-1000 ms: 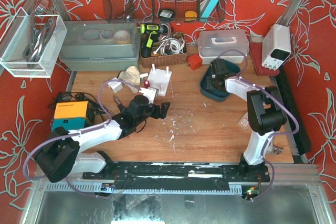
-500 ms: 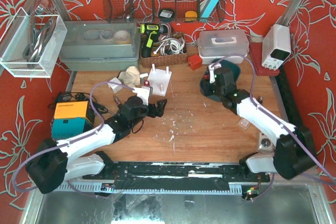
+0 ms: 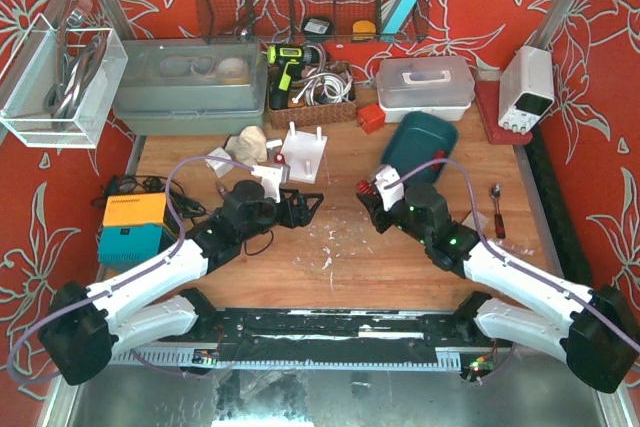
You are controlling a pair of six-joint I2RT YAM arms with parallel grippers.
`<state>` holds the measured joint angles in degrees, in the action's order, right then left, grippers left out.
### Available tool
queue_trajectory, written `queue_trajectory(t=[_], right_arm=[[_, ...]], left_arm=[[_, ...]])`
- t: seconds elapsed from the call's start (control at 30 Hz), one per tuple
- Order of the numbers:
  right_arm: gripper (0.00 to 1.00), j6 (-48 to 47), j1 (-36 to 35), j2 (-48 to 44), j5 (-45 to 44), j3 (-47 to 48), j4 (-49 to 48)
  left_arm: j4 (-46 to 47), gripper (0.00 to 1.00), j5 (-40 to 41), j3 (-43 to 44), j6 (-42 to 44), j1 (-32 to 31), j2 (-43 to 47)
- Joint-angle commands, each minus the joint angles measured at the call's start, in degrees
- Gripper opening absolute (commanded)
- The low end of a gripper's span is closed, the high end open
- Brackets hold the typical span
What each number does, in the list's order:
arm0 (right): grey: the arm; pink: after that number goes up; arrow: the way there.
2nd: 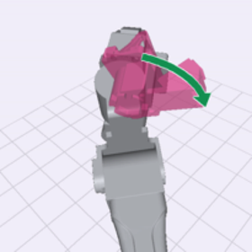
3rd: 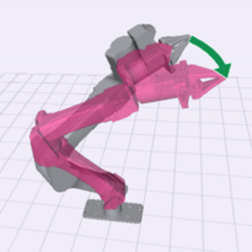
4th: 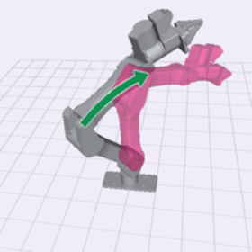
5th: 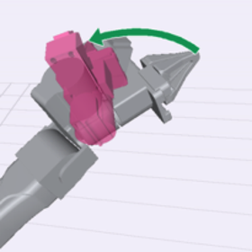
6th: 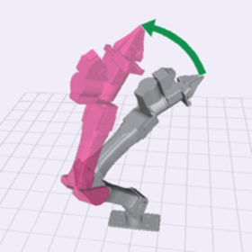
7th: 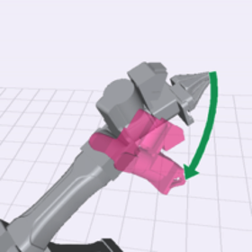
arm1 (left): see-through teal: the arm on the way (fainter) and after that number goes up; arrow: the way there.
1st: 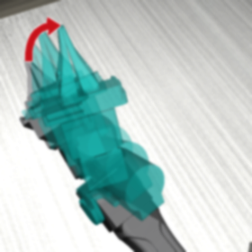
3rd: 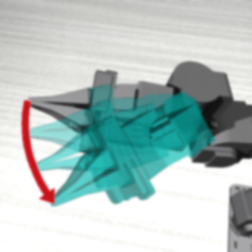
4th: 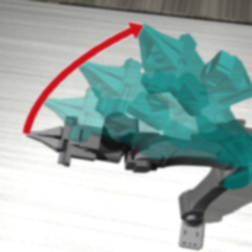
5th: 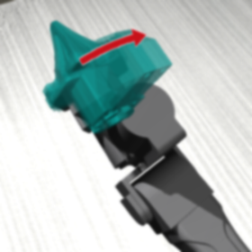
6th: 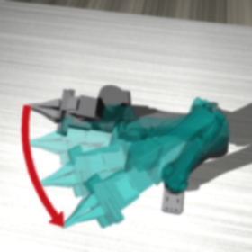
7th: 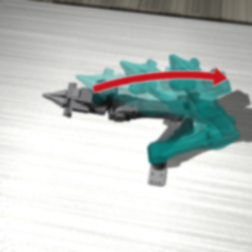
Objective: Install the large spring
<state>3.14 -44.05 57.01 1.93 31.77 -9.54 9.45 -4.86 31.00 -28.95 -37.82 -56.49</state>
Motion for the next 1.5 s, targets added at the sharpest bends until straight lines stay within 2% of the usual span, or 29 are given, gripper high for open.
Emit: queue_trajectory(t=[0.0,0.23,0.5,0.67,0.8,1.27,1.47], right_arm=[[0.00,-3.43,-1.80,-1.03,2.59,-4.27,-12.62],[0.00,-6.45,-3.67,0.69,3.02,-9.44,-23.22],[0.00,-11.39,-8.53,3.34,2.66,-10.85,-28.42],[0.00,-13.08,-9.84,2.91,3.22,-11.18,-28.85],[0.00,-13.70,-10.63,3.38,3.89,-11.11,-29.29],[0.00,-14.85,-12.06,3.92,3.52,-10.50,-28.68],[0.00,-15.25,-12.47,4.00,3.27,-10.33,-28.31]], left_arm=[[-2.16,0.80,-3.88,3.11,-2.95,0.03,0.89],[-2.17,0.69,-11.86,5.25,-2.87,0.03,0.24],[-1.68,0.59,-19.68,7.42,-3.05,-0.14,-5.15],[-3.42,0.63,-21.87,9.56,-2.81,-0.19,-8.37],[-0.83,0.64,-25.40,10.00,-4.55,-0.23,-9.63],[0.96,0.58,-26.47,9.22,-5.53,-0.23,-11.09],[1.62,0.51,-26.69,8.94,-6.08,-0.23,-11.08]])
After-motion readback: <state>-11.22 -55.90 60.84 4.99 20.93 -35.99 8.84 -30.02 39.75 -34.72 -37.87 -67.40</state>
